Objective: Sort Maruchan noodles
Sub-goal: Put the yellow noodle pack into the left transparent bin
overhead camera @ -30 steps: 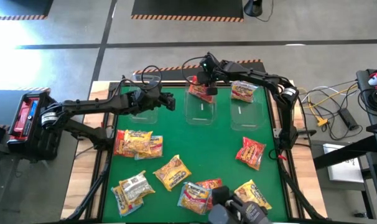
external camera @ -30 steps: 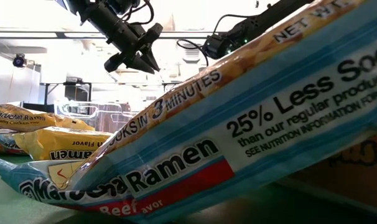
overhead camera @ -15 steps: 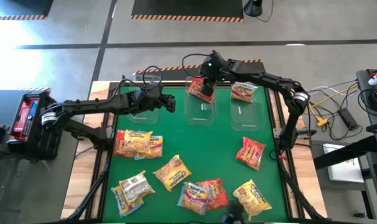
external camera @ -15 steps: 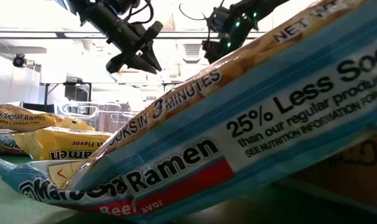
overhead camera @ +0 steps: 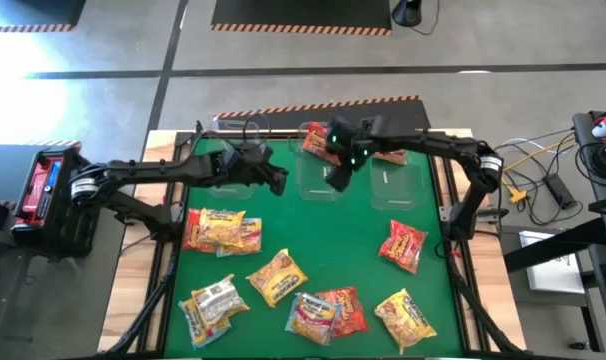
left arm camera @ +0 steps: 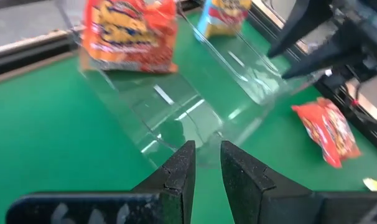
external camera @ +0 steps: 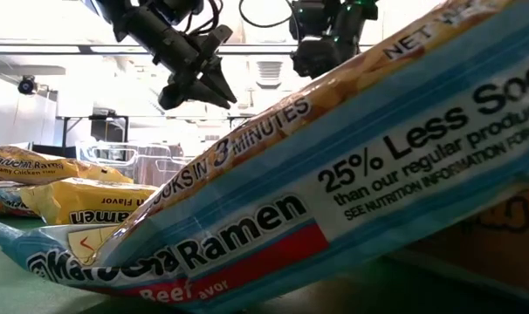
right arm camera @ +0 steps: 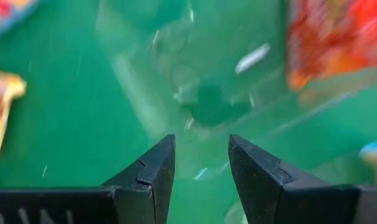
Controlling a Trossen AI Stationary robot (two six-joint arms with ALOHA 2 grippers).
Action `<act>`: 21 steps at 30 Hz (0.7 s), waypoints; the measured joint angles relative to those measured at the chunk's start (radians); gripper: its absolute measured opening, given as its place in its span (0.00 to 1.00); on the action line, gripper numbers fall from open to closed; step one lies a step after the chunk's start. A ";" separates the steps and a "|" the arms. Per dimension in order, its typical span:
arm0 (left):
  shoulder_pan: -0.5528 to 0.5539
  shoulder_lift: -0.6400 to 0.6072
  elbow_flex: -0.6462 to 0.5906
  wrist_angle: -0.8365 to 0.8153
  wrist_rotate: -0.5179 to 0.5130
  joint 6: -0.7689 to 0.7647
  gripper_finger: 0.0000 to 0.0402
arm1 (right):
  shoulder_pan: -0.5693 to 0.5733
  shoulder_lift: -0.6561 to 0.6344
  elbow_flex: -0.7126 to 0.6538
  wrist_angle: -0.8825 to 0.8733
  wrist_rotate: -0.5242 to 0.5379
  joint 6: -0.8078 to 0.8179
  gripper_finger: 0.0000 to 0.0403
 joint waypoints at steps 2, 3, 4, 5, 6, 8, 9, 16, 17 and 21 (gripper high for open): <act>-0.026 0.003 0.000 0.000 0.001 -0.002 0.15 | 0.048 0.000 -0.005 -0.038 0.000 0.023 0.35; -0.040 0.003 0.000 0.000 0.001 -0.002 0.15 | 0.073 0.000 -0.005 -0.057 0.002 0.035 0.35; -0.054 0.003 0.000 0.000 0.001 -0.003 0.15 | 0.096 0.000 -0.005 -0.076 0.009 0.046 0.35; -0.067 0.003 0.000 0.000 0.001 -0.004 0.15 | 0.119 0.000 -0.005 -0.091 0.012 0.061 0.35; -0.081 0.003 0.000 0.000 -0.001 -0.007 0.15 | 0.142 -0.001 -0.005 -0.106 0.019 0.074 0.35; -0.113 0.003 0.000 0.002 -0.018 -0.026 0.15 | 0.188 -0.006 -0.005 -0.145 0.039 0.111 0.35; -0.131 0.003 0.000 0.003 -0.032 -0.037 0.15 | 0.213 -0.008 -0.005 -0.164 0.047 0.132 0.35; -0.304 0.003 0.000 0.009 -0.121 -0.165 0.15 | 0.459 -0.011 -0.010 -0.250 0.113 0.330 0.35; -0.329 0.003 0.000 0.010 -0.124 -0.191 0.15 | 0.500 -0.011 -0.010 -0.250 0.113 0.356 0.35; -0.441 0.003 0.000 0.017 -0.176 -0.241 0.15 | 0.660 -0.011 -0.010 -0.249 0.112 0.488 0.35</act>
